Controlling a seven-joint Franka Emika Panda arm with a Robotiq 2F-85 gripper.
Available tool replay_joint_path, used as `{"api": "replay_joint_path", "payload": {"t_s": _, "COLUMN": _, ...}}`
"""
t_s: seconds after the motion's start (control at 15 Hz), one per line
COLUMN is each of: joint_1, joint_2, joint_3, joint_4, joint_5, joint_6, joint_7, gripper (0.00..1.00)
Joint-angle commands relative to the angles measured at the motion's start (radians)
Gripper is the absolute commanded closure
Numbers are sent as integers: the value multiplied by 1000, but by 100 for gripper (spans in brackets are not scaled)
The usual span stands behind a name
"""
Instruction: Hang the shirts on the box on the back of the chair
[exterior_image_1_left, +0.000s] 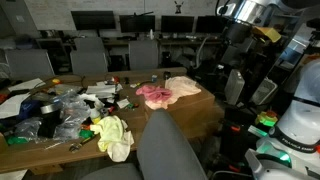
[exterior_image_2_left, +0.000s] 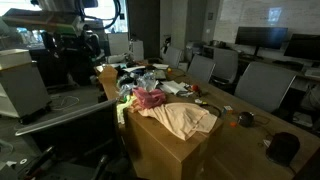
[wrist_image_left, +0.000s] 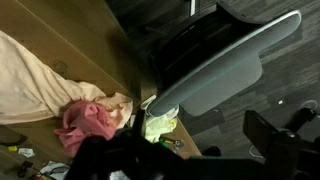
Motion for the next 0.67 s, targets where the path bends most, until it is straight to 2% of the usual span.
{"api": "replay_joint_path", "payload": {"t_s": 0.0, "joint_1": -3, "joint_2": 3, "joint_3": 3, "joint_4": -6, "joint_5": 3, "joint_6": -4, "joint_7": -2, "gripper": 0}}
{"api": "replay_joint_path", "payload": {"t_s": 0.27, "joint_1": -1, "joint_2": 22, "joint_3": 20, "joint_4": 27, "joint_5": -7, "joint_6": 2, "joint_7": 2, "gripper": 0}}
{"api": "replay_joint_path", "payload": {"t_s": 0.6, "joint_1": 6, "joint_2": 185, "joint_3": 70, "joint_4": 167, "joint_5": -34, "joint_6": 67, "joint_7": 27, "gripper": 0}}
